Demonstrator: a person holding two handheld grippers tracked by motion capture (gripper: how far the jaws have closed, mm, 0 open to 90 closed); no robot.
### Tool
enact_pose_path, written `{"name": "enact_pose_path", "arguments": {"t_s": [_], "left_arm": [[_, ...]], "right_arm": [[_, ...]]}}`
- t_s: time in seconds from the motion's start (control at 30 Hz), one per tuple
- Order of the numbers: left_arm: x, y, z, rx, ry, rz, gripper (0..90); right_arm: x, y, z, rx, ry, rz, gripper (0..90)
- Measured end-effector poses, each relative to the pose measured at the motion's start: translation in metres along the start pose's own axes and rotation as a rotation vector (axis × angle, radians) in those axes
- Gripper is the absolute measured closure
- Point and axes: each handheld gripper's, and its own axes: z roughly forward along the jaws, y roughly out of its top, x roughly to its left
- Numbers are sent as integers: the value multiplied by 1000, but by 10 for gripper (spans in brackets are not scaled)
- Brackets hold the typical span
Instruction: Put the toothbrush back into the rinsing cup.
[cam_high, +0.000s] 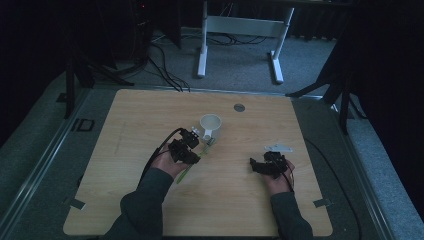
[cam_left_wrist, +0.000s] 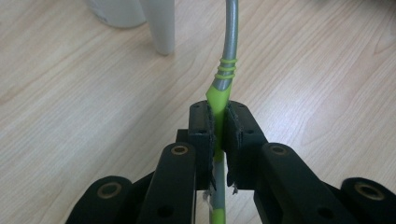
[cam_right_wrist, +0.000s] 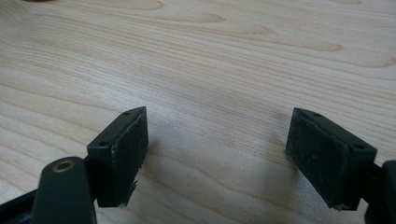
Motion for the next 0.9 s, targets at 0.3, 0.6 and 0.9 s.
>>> {"name": "enact_pose_path", "arguments": {"t_s": [0.3,0.6,0.9], "left_arm": [[0,0,-7,-66,6,1,817],[1,0,-10,-108,12,-6,817],[2,0,-15,-150,18,-16,817]], "right_arm": [[0,0,0,0,0,-1,207],[0,0,0,0,0,-4,207],[0,0,0,0,0,-2,207]]}}
